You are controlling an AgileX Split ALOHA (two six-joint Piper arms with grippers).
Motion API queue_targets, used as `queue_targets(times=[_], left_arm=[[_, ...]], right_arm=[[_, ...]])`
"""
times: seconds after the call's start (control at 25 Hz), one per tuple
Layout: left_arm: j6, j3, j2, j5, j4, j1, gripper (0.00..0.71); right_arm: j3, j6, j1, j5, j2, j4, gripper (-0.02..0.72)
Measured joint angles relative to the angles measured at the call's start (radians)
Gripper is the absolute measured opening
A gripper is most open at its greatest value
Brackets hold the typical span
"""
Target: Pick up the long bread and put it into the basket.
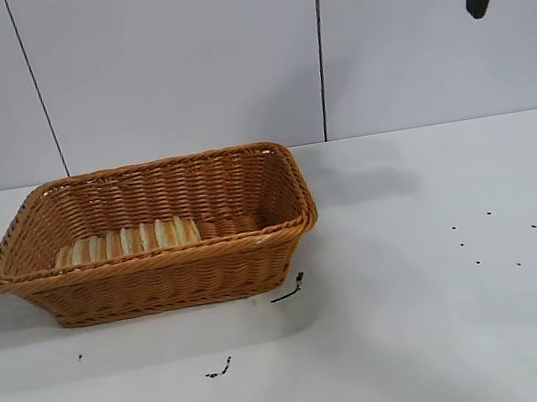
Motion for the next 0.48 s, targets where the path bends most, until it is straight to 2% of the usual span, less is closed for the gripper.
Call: queue_targets(times=[0.16, 0.48], left_arm=[[0.0, 0.0, 0.0, 0.0, 0.0, 0.0, 0.696], [0.0, 0.0, 0.0, 0.0, 0.0, 0.0, 0.696]], right_arm=[[0.254, 0.0, 0.0, -0.017, -0.257, 0.0, 0.588], [0.654, -0.002, 0.0, -0.163, -0.814, 0.005, 0.588]])
